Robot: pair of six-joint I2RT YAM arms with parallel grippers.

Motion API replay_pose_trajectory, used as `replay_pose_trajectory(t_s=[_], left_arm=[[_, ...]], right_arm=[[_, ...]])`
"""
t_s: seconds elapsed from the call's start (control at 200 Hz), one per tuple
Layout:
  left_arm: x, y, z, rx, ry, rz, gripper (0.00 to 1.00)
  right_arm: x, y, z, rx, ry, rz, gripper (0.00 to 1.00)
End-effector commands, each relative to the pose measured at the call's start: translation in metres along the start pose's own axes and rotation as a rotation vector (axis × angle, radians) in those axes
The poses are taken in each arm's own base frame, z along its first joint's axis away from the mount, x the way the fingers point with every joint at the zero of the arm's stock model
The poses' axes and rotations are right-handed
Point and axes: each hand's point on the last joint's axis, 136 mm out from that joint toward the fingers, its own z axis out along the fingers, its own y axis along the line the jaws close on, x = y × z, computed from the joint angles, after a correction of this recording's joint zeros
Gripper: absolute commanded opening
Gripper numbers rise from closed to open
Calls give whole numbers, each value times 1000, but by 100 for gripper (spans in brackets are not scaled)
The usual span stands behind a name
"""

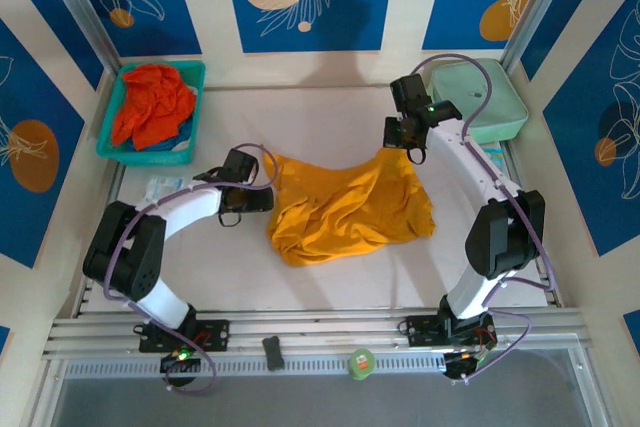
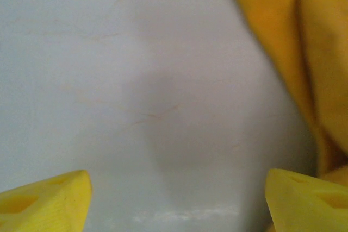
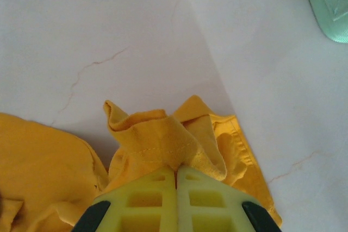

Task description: Fold and stack the t-shirts

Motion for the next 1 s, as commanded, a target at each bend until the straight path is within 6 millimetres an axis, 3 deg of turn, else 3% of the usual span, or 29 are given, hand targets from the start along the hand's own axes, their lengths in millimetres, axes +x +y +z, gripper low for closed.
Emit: replay_pose_trajectory(t_s=[0.0, 0.12, 0.255, 0.465, 0.575, 0.695, 0.78, 0.911, 0.991], left_arm=[[-27, -43, -22, 142, -68, 54, 84], [-33, -70, -25, 187, -71, 138, 87], [-23, -91, -10, 202, -10, 233, 86], [-5, -93, 16, 140, 70, 306, 80], [-9, -96, 16, 134, 54, 320, 63], [-20, -98, 9, 114, 8, 318, 23], [-30, -92, -3, 74, -55, 296, 1], [-42, -62, -37, -46, -176, 208, 0], [-34, -35, -58, -121, -223, 118, 0]], right_arm=[[3, -3, 4, 11, 7, 32, 0], [5, -2, 6, 8, 14, 36, 0], [7, -2, 9, 11, 24, 30, 0], [9, -4, 10, 17, 29, 25, 0], [10, -6, 11, 20, 34, 28, 0], [12, -7, 12, 21, 38, 34, 0], [14, -8, 13, 22, 42, 36, 0], [17, -11, 15, 27, 47, 41, 0], [19, -14, 19, 35, 54, 48, 0]])
